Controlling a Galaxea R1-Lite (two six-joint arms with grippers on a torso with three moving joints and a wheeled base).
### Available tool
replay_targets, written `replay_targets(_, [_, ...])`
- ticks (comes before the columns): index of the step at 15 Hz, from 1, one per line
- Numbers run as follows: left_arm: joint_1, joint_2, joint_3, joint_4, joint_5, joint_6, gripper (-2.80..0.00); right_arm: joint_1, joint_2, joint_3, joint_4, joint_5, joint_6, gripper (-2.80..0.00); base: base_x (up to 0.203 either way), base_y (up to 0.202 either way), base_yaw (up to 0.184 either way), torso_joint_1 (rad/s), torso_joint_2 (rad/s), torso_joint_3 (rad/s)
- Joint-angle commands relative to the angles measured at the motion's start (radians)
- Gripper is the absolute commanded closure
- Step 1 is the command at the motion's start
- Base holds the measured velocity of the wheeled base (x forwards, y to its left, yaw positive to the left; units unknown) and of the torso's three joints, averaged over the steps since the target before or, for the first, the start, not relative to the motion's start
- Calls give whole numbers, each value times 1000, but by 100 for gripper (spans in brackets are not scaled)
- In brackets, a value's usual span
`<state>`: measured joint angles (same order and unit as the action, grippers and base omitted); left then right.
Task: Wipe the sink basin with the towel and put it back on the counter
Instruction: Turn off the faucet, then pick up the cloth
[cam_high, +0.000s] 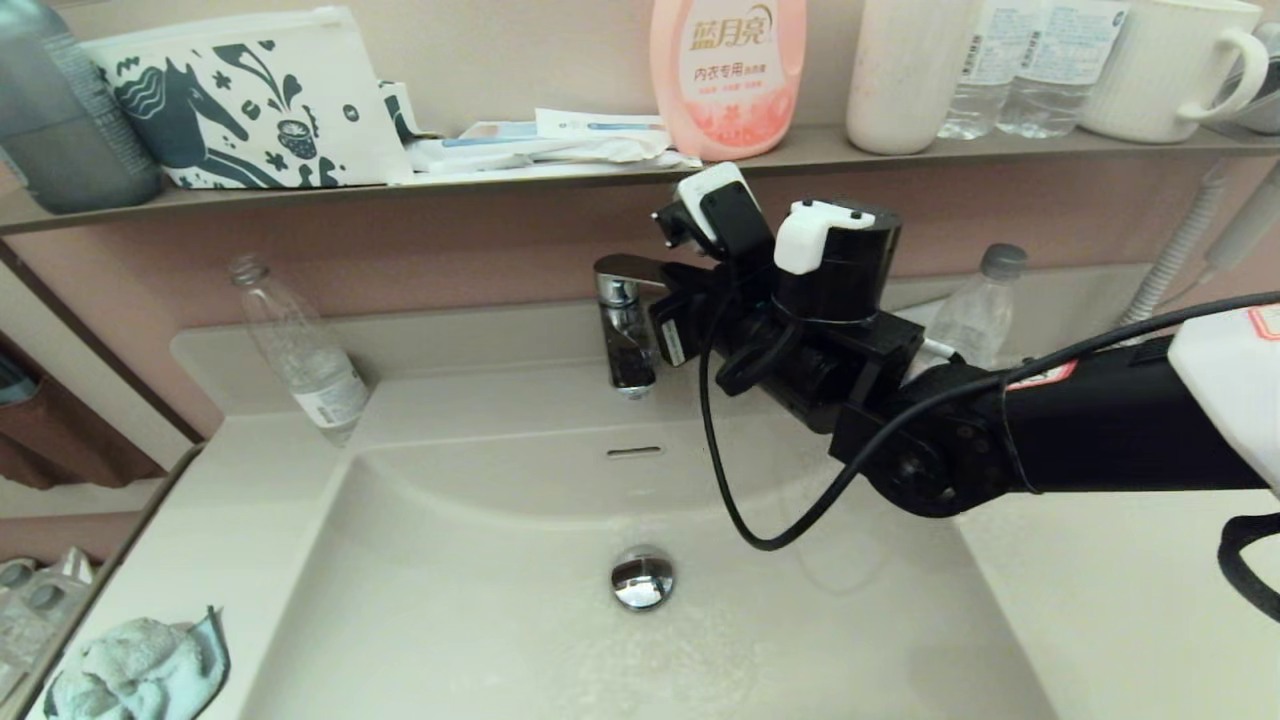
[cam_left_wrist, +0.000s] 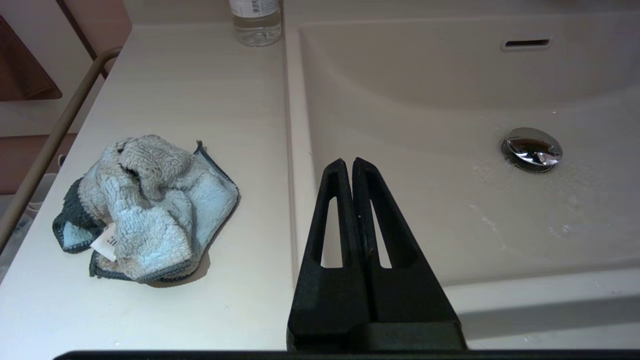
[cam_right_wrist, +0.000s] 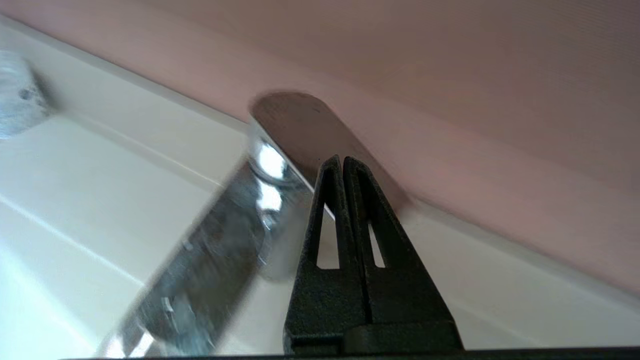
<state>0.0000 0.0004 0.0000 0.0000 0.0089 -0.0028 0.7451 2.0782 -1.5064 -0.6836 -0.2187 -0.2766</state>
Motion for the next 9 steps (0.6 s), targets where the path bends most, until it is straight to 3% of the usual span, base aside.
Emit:
replay_targets(1, [0, 0, 0, 0, 0, 0, 0, 1, -82, 99, -7, -12, 6, 0, 0, 0, 0, 0, 0, 0])
replay_targets(5, [0, 0, 0, 0, 0, 0, 0, -46, -394, 453, -9, -76, 68, 0, 0, 0, 0, 0, 0, 0])
replay_targets(9, [0, 0, 0, 0, 0, 0, 0, -192, -747, 780, -6, -144, 87, 0, 0, 0, 0, 0, 0, 0])
